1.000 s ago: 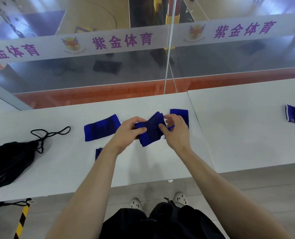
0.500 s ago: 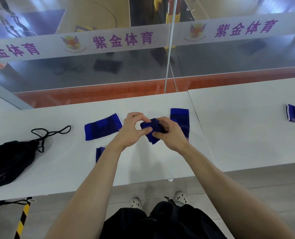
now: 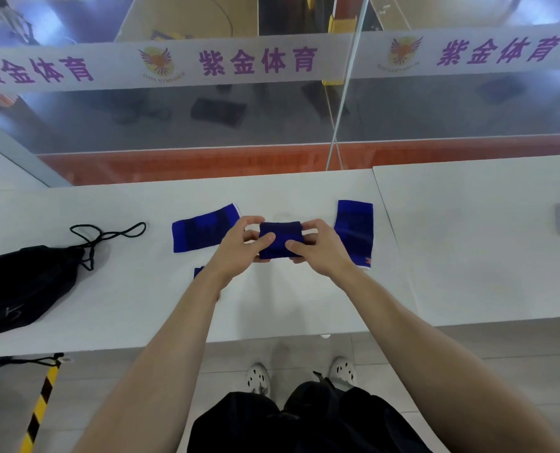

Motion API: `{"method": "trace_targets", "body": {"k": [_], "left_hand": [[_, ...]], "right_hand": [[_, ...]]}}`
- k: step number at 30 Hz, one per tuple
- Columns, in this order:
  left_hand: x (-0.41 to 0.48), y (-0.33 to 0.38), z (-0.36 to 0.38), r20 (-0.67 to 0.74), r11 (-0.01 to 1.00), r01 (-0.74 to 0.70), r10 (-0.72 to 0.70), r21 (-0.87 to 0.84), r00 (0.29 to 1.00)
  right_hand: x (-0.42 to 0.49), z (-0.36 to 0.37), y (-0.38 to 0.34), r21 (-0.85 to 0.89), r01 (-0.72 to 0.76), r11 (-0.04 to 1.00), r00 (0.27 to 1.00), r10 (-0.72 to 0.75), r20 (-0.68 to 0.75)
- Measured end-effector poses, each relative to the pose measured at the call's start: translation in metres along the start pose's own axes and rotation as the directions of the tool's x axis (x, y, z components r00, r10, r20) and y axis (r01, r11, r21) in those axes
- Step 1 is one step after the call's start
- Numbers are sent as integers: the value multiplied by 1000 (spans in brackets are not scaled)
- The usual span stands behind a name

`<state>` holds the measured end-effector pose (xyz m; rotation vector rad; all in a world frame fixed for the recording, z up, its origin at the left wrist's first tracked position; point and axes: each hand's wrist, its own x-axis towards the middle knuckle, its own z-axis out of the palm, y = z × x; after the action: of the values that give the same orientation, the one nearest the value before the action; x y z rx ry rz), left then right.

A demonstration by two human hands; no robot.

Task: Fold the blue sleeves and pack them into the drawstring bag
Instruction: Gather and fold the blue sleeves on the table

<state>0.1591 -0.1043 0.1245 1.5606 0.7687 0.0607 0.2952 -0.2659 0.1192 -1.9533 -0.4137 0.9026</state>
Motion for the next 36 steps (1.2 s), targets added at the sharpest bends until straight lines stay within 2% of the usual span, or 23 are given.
{"method": "trace_targets", "body": {"k": [3, 5, 7, 10, 12, 14, 15, 17, 18, 20, 21, 22, 23, 24, 26, 28, 29, 31, 33, 36], "left_hand": [[-1, -14, -18, 40, 999, 4, -6, 53, 999], [-4, -25, -26, 15, 998, 45, -44, -48, 999], [-9, -35, -27, -16, 984, 76, -79, -162, 997], [-14, -56, -34, -15, 980, 98, -102, -172, 995], [-15, -79, -46, -56, 994, 99, -102, -43, 993], [-18, -109, -64, -189, 966, 74, -26, 249, 982], [-19, -125, -73, -233, 903, 50, 56, 426, 971], [-18, -157, -88, -164, 721, -30, 197, 692, 967], [-15, -170, -93, -95, 637, -60, 207, 768, 974], [-11, -188, -98, 6, 519, -79, 141, 851, 990], [-10, -195, -98, 32, 492, -76, 97, 867, 995], [-9, -202, -99, 47, 479, -75, 70, 875, 996], [-8, -206, -99, 55, 475, -76, 58, 877, 997], [-9, -210, -100, 57, 479, -78, 57, 874, 997], [-11, -216, -102, 57, 504, -88, 77, 859, 995], [-15, -219, -104, 58, 536, -101, 96, 838, 994], [-17, -219, -104, 64, 542, -108, 99, 833, 993], [-21, -220, -103, 82, 544, -120, 94, 830, 992], [-26, -218, -102, 95, 550, -128, 88, 825, 992], [-34, -216, -103, 106, 545, -134, 83, 828, 991]], "right_hand": [[4, 19, -1, -85, 49, 995, 999, -49, 8], [6, 36, -1, 6, 2, 1000, 999, -2, -37], [8, 53, 4, 177, -61, 982, 998, 64, -13], [11, 74, 16, 266, -92, 960, 996, 85, 36], [11, 85, 26, 260, -117, 959, 993, 115, 21], [10, 96, 39, 249, -157, 956, 987, 163, -2], [10, 101, 47, 254, -174, 951, 983, 185, -18], [11, 114, 60, 287, -204, 936, 972, 228, -52], [12, 122, 65, 344, -231, 910, 960, 271, -71], [17, 136, 73, 526, -298, 797, 904, 412, -111], [19, 143, 79, 564, -335, 755, 870, 478, -123], [19, 147, 84, 512, -392, 765, 842, 522, -135], [17, 151, 91, 362, -459, 811, 834, 534, -139], [13, 153, 96, 139, -505, 852, 841, 522, -141], [4, 155, 107, -274, -483, 831, 875, 447, -188], [-3, 158, 114, -507, -388, 770, 919, 281, -277], [-5, 159, 115, -564, -324, 760, 938, 177, -300], [-7, 162, 117, -592, -182, 785, 968, 37, -248], [-7, 166, 114, -519, -143, 843, 978, 40, -204], [-4, 180, 108, -416, -193, 889, 967, 100, -236]]}}
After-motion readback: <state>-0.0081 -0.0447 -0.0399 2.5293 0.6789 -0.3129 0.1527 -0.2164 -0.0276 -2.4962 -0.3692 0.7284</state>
